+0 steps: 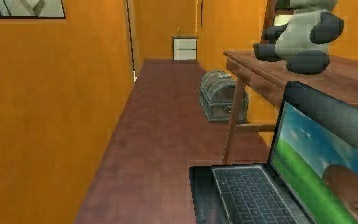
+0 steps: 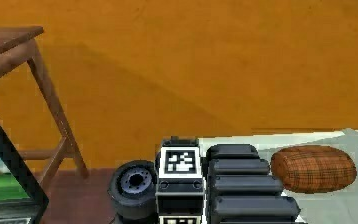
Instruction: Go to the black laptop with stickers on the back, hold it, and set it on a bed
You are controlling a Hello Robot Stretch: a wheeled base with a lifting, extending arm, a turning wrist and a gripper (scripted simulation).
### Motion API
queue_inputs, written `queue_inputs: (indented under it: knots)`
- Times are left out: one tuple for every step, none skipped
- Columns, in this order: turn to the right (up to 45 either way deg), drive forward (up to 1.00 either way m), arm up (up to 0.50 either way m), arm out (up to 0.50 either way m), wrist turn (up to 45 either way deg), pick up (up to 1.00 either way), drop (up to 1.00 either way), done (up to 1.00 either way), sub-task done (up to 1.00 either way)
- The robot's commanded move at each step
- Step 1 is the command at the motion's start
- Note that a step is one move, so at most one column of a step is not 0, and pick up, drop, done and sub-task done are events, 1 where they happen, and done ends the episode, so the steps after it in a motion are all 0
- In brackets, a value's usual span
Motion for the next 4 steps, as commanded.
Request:
queue_inputs:
  knots:
    - [45.0,0.0,0.0,0.0,0.0,0.0,0.0,0.0,0.0]
    - [6.0,0.0,0.0,0.0,0.0,0.0,0.0,0.0,0.0]
    - [0.0,0.3,0.0,0.0,0.0,0.0,0.0,0.0,0.0]
    - [33.0,0.0,0.0,0.0,0.0,0.0,0.0,0.0,0.0]
